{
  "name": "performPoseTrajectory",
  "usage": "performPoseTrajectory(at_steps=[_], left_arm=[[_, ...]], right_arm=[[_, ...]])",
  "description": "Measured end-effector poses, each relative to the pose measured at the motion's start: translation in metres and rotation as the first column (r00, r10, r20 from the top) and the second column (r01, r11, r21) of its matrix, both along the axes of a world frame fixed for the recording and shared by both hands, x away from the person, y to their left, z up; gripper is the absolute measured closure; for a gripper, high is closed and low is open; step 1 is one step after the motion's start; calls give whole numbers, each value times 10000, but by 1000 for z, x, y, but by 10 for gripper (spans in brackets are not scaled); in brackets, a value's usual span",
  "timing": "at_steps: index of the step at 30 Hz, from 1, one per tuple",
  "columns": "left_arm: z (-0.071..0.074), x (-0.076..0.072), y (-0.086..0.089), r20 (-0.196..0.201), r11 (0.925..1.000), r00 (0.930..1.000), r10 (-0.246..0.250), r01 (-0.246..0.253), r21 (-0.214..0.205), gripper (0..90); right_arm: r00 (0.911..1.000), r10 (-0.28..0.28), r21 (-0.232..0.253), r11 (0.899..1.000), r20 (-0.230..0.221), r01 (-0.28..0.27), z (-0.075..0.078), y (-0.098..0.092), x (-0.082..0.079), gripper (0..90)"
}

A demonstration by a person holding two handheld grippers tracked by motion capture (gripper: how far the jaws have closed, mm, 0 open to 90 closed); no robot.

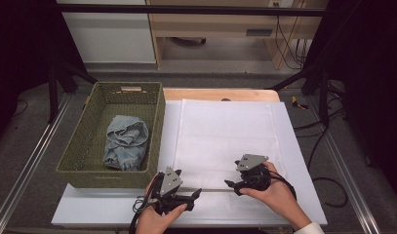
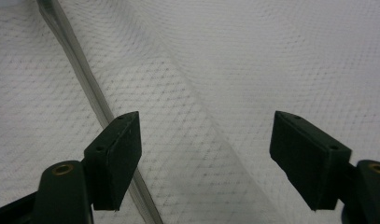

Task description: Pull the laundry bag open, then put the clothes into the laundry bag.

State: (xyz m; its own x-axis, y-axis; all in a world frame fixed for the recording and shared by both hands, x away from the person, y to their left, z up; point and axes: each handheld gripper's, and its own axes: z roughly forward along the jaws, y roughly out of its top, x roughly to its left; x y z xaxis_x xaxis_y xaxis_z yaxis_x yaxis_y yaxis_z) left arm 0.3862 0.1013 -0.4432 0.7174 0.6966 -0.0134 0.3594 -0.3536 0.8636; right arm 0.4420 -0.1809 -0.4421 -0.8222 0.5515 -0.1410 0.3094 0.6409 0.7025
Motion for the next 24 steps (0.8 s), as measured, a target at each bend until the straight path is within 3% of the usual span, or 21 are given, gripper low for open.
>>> performPoseTrajectory(at_steps=[8,24], left_arm=[[0,-2,0,83,10000,10000,46,-46,-5,116],[-1,-1,2,1,9999,9999,130,-130,78,117]], right_arm=[[9998,-80,116,9999,-183,82,-3,0,4,282],[9994,8,-194,9998,-350,-15,-12,1,4,334]])
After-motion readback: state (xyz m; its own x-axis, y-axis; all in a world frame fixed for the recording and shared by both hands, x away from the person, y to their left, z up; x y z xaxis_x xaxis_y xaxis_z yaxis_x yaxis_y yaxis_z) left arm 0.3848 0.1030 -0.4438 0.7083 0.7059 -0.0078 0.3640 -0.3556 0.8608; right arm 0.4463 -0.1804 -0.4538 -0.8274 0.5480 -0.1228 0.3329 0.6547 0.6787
